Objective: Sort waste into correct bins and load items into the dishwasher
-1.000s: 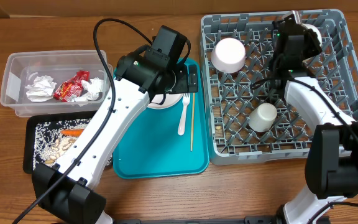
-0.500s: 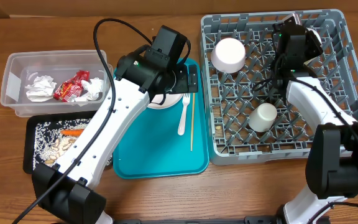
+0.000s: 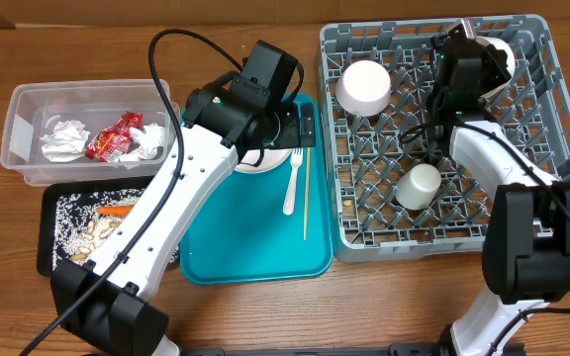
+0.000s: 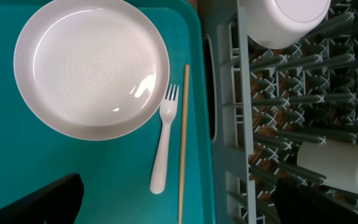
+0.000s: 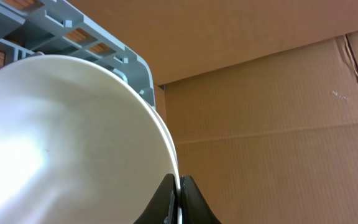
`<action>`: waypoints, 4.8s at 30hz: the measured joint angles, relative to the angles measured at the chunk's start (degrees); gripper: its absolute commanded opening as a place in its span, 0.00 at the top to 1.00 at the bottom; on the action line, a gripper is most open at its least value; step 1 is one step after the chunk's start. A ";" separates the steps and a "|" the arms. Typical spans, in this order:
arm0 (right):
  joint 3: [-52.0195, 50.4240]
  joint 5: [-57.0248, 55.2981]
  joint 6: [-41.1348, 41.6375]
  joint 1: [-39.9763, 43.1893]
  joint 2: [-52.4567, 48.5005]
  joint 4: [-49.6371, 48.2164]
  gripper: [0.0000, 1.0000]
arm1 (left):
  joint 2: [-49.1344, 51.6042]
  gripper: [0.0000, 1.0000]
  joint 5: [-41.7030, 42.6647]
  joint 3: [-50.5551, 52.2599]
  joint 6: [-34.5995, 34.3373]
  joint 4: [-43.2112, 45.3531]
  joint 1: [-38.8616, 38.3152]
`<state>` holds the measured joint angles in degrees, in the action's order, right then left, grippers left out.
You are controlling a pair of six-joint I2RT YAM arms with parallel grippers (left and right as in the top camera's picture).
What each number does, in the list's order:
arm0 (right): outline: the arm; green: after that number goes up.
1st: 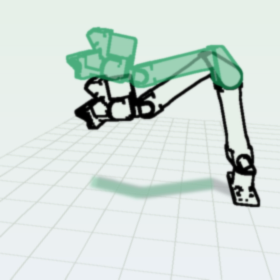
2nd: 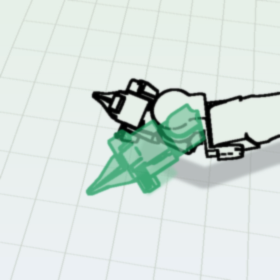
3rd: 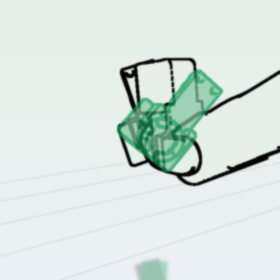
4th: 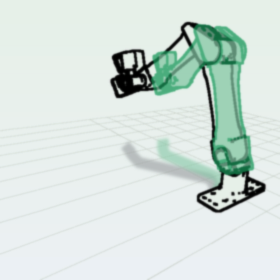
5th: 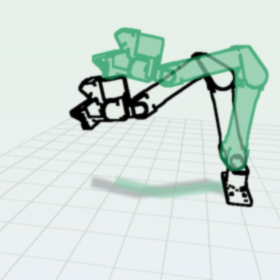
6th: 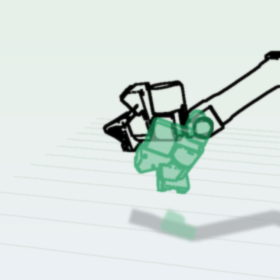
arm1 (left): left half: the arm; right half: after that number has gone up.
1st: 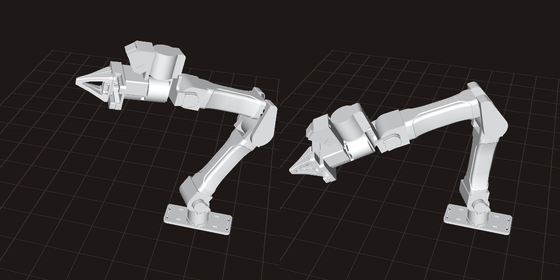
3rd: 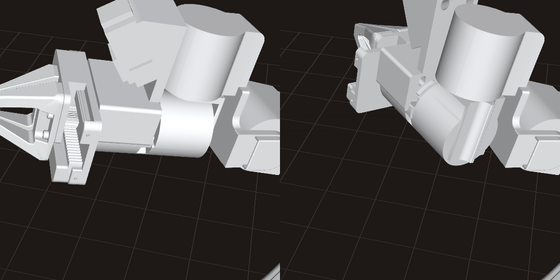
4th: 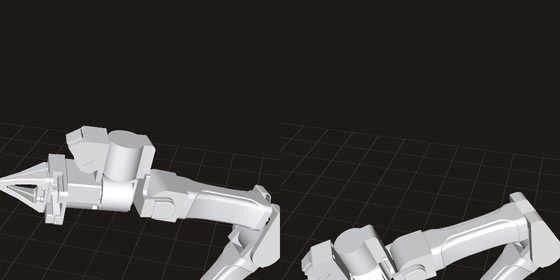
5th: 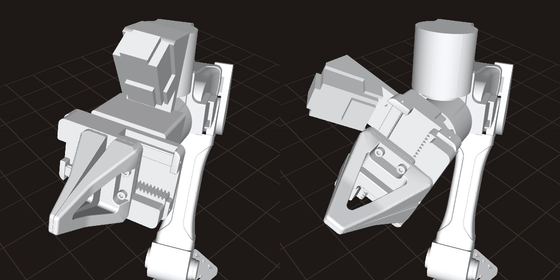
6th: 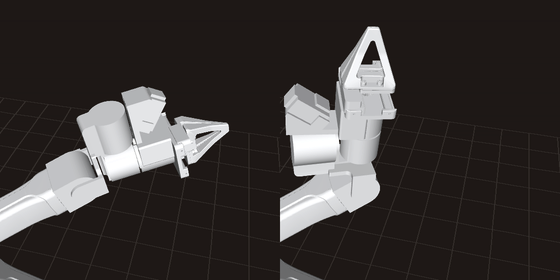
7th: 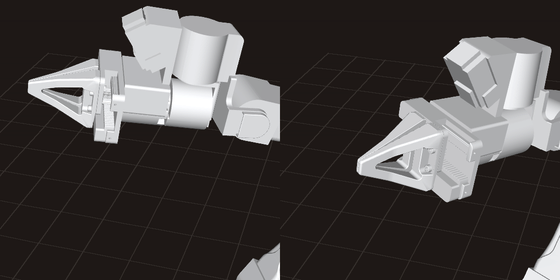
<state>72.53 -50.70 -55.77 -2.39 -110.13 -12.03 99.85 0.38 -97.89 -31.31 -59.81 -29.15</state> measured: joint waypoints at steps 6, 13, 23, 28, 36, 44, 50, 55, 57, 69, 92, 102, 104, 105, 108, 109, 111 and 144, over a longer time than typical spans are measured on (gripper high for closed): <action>0.83 -1.68 3.89 -0.31 0.04 4.35 0.96 | 0.00 0.00 0.02 0.00 0.00 0.00 0.00; 0.87 -2.19 5.84 -1.29 0.04 5.40 0.96 | 0.00 0.00 0.00 0.00 -0.02 0.00 0.00; 0.85 -2.23 6.05 -2.64 0.02 6.19 0.96 | 0.00 0.00 0.00 0.00 0.00 0.00 0.00; 0.85 -2.27 6.25 -3.34 0.02 7.91 0.96 | 0.00 0.00 0.00 0.00 0.00 0.00 0.00; 0.90 -4.28 6.21 -5.68 0.02 12.74 0.87 | 0.00 0.00 0.00 0.00 0.00 0.00 0.00; 0.90 -4.83 11.78 -7.19 0.07 18.99 0.53 | 0.00 0.00 0.00 0.00 0.00 -0.02 0.00; 0.42 -1.75 16.02 -7.08 -0.28 20.85 0.27 | 0.00 0.00 0.02 0.00 0.00 0.00 0.00; 0.42 -1.14 18.18 -7.50 -0.31 21.00 0.23 | 0.00 0.00 0.00 0.00 0.00 0.00 0.00; 0.42 -1.11 18.51 -8.11 -0.31 21.18 0.21 | 0.00 0.00 0.00 0.00 0.00 0.00 0.00; 0.37 3.17 22.60 -13.20 0.37 22.77 0.00 | 0.00 0.00 0.00 0.00 0.00 0.00 0.00; 0.20 54.29 56.76 14.12 19.08 30.97 0.96 | 0.00 0.00 -0.02 0.00 0.00 0.00 0.00; 0.20 62.75 62.25 19.47 13.11 30.97 0.96 | 0.00 0.00 0.00 0.00 0.00 -0.02 0.00; 0.20 63.30 62.60 19.23 11.50 30.91 0.96 | 0.00 0.00 0.00 0.00 0.00 0.00 0.00; 0.20 63.45 62.64 19.19 10.82 30.91 0.96 | 0.00 0.00 -0.04 0.00 0.00 0.00 0.00; 0.20 64.26 62.88 18.84 7.93 30.77 0.96 | 0.00 0.00 0.00 0.00 0.00 0.02 0.00; 0.20 64.70 62.99 18.80 7.13 30.75 0.96 | 0.00 0.00 0.00 0.00 0.00 0.00 0.00; 0.17 65.79 63.04 18.75 5.95 30.75 0.96 | 0.00 0.00 0.02 0.00 0.00 0.00 0.00; 0.17 69.94 63.25 11.61 5.51 31.80 0.96 | 0.00 0.00 0.00 0.00 0.00 0.00 0.00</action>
<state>72.71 19.25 7.49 9.21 -104.62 19.77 99.85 0.38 -97.89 -31.31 -59.81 -29.15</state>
